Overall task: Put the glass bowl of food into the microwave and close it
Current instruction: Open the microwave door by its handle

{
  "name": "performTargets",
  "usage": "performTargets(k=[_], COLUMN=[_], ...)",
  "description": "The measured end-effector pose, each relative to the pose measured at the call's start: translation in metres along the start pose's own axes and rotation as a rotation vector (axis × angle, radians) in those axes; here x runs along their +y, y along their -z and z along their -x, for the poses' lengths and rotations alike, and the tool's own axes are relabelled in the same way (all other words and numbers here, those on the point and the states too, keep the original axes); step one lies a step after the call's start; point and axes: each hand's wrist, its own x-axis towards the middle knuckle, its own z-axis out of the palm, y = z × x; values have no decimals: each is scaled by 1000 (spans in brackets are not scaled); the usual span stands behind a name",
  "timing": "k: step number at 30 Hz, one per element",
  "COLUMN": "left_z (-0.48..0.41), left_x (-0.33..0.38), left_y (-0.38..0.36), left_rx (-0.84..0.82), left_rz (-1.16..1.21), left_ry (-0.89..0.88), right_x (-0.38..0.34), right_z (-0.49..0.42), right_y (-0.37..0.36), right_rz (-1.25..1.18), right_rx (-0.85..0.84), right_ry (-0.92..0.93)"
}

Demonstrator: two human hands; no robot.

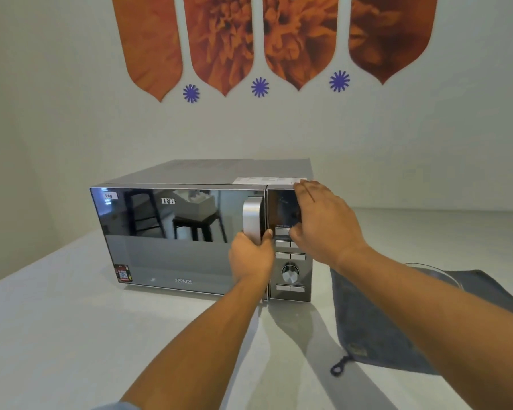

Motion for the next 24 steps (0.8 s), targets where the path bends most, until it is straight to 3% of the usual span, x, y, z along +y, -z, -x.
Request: performTargets(k=[3, 10, 18, 24], left_z=[13, 46, 78, 77], left_x=[-5, -26, -39, -72], left_y=[12, 75, 193, 294], left_rx=[70, 37, -25, 50], left_rz=[-28, 36, 175, 228], left_ry=[-28, -142, -212, -257], right_x=[1, -2, -19, -34], right_z=[0, 2, 3, -2], right_y=[-1, -1, 3, 8], right_rz=[4, -31, -50, 8], right_rx=[9, 28, 38, 37], right_ry=[1, -39, -114, -179])
